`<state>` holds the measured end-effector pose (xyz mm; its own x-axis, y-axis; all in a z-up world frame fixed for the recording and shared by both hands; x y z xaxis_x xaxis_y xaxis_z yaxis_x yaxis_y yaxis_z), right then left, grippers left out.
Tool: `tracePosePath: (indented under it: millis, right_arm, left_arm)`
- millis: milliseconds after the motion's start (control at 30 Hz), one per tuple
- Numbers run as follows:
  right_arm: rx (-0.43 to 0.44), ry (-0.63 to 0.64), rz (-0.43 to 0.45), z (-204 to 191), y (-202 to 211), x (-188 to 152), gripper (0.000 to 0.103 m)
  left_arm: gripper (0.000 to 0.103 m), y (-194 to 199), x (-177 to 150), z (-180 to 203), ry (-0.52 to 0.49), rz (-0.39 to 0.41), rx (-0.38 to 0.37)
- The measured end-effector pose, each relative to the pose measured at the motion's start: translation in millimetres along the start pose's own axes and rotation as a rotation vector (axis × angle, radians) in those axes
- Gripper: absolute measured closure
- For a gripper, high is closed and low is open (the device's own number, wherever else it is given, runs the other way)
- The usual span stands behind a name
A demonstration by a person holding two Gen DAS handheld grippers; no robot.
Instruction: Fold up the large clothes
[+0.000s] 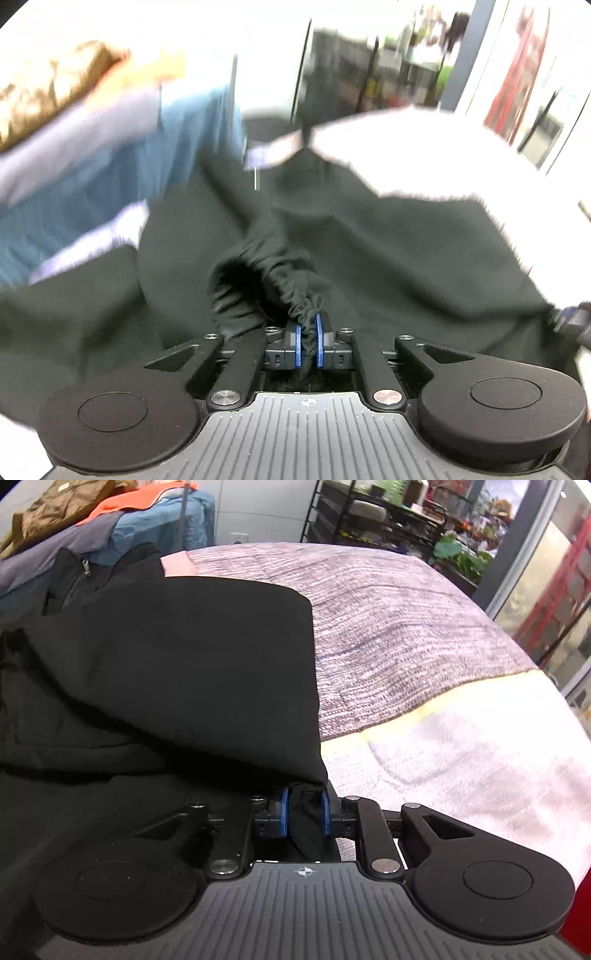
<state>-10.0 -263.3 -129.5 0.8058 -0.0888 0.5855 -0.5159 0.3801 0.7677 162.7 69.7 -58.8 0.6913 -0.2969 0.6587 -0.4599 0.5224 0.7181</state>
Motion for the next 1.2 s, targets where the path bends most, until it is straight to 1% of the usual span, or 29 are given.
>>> tracePosePath:
  millis: [67,100,133,167,200,233,267,300,333,367,400,433,467,500,533,567,600,633,733,767,800,833,867,933,967,1067,1133,1200]
  right_arm:
    - [0.001,0.001,0.010,1,2,-1,0.089]
    - [0.003,-0.002,0.010,-4,2,-2,0.089]
    - [0.006,-0.003,0.009,-5,2,-2,0.089]
    - [0.008,-0.005,0.008,-8,1,0,0.089]
    - [0.010,-0.005,0.004,-10,0,0,0.089]
    - [0.009,-0.005,-0.004,-12,-2,0,0.089]
    - [0.009,-0.008,-0.012,-13,-4,-1,0.089]
    - [0.011,-0.014,-0.018,-14,-5,-1,0.089]
    - [0.012,-0.017,-0.022,-14,-7,-1,0.089]
    - [0.013,-0.016,-0.027,-15,-8,-1,0.088]
    - [0.012,-0.008,-0.029,-16,-9,-1,0.088]
    - [0.009,0.005,-0.029,-17,-8,-1,0.088]
    - [0.004,0.017,-0.029,-18,-7,0,0.087]
    - [0.000,0.024,-0.030,-18,-7,0,0.086]
    - [0.000,0.021,-0.031,-18,-8,-1,0.085]
    - [0.002,0.009,-0.034,-16,-9,-1,0.081]
    - [0.003,-0.008,-0.040,-14,-8,-1,0.075]
    - [0.001,-0.024,-0.045,-12,-7,-1,0.073]
    - [0.011,-0.052,-0.052,-6,-1,-2,0.071]
    - [0.014,-0.053,-0.050,-4,4,-3,0.067]
    - [0.015,-0.047,-0.042,-3,11,-5,0.059]
    - [0.012,-0.037,-0.032,-2,17,-7,0.054]
    - [0.003,-0.024,-0.022,-2,23,-10,0.049]
    - [-0.004,-0.005,0.006,-3,36,-15,0.049]
    - [0.004,0.005,0.027,-5,43,-15,0.049]
    - [0.055,0.048,0.104,-19,60,-12,0.049]
    - [0.099,0.091,0.133,-35,64,-1,0.046]
    - [0.137,0.112,0.150,-51,60,11,0.042]
  left_arm:
    - [0.057,25,10,0,-0.054,0.089,-0.012]
    - [0.058,31,10,1,-0.083,0.109,-0.023]
    - [0.060,32,5,1,-0.116,0.104,-0.033]
    - [0.061,25,-3,0,-0.158,0.076,-0.025]
    - [0.064,11,-15,-2,-0.205,0.010,0.000]
    - [0.066,-7,-29,-7,-0.225,-0.082,0.015]
    - [0.066,-24,-42,-14,-0.216,-0.166,0.014]
    - [0.066,-40,-54,-21,-0.182,-0.235,0.005]
    - [0.063,-49,-62,-25,-0.149,-0.257,0.005]
    - [0.060,-52,-67,-27,-0.120,-0.249,0.015]
    - [0.041,-54,-68,-27,-0.092,-0.239,0.038]
    - [0.027,-56,-67,-26,-0.067,-0.230,0.061]
    - [0.015,-56,-66,-25,-0.055,-0.228,0.077]
    - [0.005,-56,-63,-22,-0.067,-0.228,0.107]
    - [0.000,-54,-60,-19,-0.095,-0.220,0.137]
    - [0.000,-49,-58,-16,-0.131,-0.206,0.173]
    - [0.000,-44,-56,-17,-0.153,-0.190,0.197]
    - [0.000,-37,-54,-18,-0.160,-0.176,0.212]
    - [0.000,-18,-55,-29,-0.097,-0.170,0.245]
    - [0.000,-12,-55,-32,-0.066,-0.167,0.259]
    - [0.000,-7,-56,-36,-0.032,-0.158,0.275]
    - [0.000,-1,-56,-41,0.000,-0.148,0.286]
    - [0.000,4,-57,-43,0.030,-0.136,0.284]
    - [0.000,9,-59,-40,0.073,-0.111,0.246]
    - [0.000,13,-61,-36,0.073,-0.106,0.223]
    - [0.000,1,-59,-11,-0.003,-0.115,0.187]
    - [0.000,-13,-56,6,-0.069,-0.141,0.178]
    - [0.000,-28,-54,17,-0.105,-0.165,0.181]
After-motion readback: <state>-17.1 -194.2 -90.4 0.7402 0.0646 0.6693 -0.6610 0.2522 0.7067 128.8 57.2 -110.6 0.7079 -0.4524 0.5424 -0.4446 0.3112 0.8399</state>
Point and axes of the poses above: each gripper's, at about its wrist camera, not at the fingertips, and y roughly against the way its jaws point, z to its right, x to its top, the point moved 1 cm from there along -y, roughly the way its jaws point, and after that the axes turned 6 degrees about -x, right-handed, at the moved point
